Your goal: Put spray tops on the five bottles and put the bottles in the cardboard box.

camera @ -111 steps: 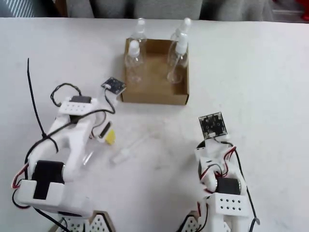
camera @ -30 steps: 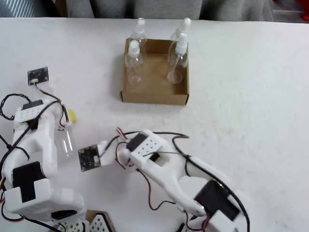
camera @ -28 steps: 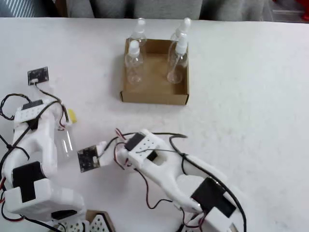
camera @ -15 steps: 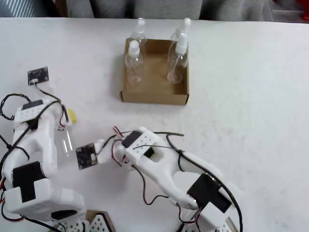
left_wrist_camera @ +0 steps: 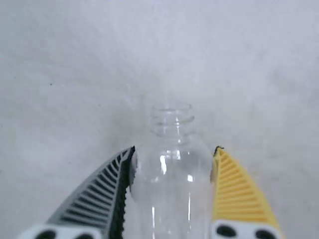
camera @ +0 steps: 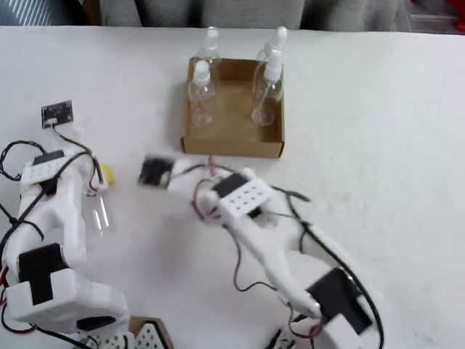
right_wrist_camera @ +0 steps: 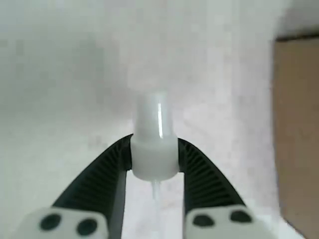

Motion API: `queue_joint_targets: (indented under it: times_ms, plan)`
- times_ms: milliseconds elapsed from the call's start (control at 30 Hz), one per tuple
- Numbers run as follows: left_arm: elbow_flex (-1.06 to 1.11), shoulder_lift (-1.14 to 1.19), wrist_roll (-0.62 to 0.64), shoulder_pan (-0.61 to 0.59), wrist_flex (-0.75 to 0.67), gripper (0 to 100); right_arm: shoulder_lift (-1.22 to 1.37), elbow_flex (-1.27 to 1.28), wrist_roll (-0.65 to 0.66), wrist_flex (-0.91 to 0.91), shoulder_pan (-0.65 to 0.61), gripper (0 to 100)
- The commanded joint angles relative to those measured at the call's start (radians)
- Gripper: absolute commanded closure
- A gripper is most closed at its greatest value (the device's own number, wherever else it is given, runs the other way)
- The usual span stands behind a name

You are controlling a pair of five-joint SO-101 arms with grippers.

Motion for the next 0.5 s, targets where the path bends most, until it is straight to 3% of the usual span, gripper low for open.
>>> queue_joint_targets:
  times_ms: [0,233,467]
  plan:
    - [-0.043,-0.016,0.003,-0.007,-0.028,90,-0.125,-0.035,-0.256,0.051,0.107,98.3]
    - [-0.043,-0.016,0.003,-0.007,-0.028,90,-0.143,-0.037,-0.664,0.097,0.263,98.3]
    - [-0.041,-0.016,0.002,0.015,-0.028,90,-0.231,-0.037,-0.956,0.156,0.444,98.3]
